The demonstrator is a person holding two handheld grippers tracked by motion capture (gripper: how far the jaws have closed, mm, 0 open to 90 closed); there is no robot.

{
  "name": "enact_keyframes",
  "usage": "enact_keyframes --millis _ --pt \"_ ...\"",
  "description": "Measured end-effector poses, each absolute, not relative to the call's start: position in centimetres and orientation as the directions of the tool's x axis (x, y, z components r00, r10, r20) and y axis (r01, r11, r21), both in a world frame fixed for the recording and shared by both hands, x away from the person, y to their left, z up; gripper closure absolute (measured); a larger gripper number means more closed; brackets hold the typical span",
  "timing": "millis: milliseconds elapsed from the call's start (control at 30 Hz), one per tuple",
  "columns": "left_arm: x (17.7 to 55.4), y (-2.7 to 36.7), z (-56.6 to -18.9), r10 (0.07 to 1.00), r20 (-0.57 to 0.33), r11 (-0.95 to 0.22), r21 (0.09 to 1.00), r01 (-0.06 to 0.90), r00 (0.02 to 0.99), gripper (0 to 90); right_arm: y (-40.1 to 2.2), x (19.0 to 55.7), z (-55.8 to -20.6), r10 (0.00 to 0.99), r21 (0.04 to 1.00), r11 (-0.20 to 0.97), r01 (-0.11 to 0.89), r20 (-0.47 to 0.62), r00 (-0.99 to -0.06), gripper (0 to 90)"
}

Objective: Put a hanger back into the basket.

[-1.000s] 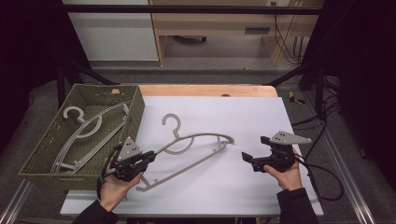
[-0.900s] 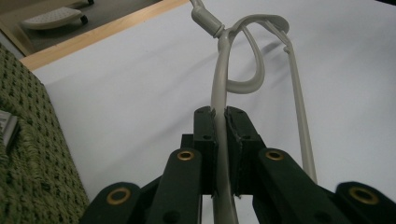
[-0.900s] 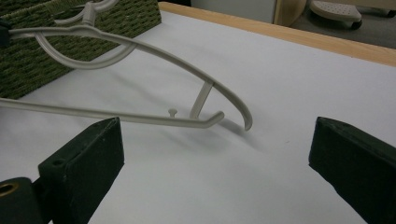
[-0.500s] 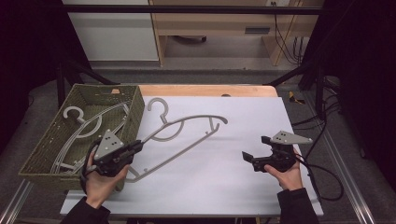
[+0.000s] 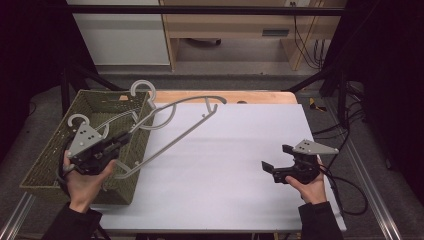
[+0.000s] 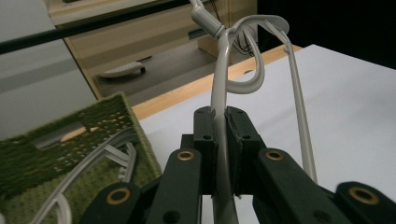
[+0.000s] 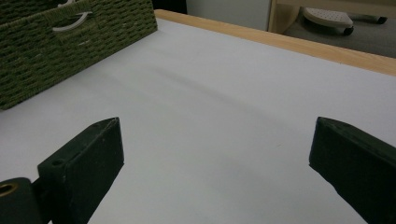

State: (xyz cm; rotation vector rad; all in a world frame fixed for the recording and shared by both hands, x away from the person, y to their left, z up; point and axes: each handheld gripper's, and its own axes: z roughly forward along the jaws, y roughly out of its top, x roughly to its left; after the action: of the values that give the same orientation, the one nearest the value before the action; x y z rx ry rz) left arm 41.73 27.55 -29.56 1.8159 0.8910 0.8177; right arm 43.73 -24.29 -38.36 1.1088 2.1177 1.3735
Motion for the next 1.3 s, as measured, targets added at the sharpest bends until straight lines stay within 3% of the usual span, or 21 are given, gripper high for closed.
enact_keyframes --millis 633,1300 --pt "44.1 33.6 -26.5 0.890 0.150 -0.265 0.939 0.219 0.431 83.1 -24.3 43.7 -38.3 0.788 0.890 0.205 0.408 0.097 -0.608 3.2" --pt "46.0 39.7 -29.0 0.923 0.153 -0.265 0.919 0.293 0.353 83.0 -24.4 43.8 -38.4 0.786 0.887 0.216 0.409 0.091 -0.612 3.3"
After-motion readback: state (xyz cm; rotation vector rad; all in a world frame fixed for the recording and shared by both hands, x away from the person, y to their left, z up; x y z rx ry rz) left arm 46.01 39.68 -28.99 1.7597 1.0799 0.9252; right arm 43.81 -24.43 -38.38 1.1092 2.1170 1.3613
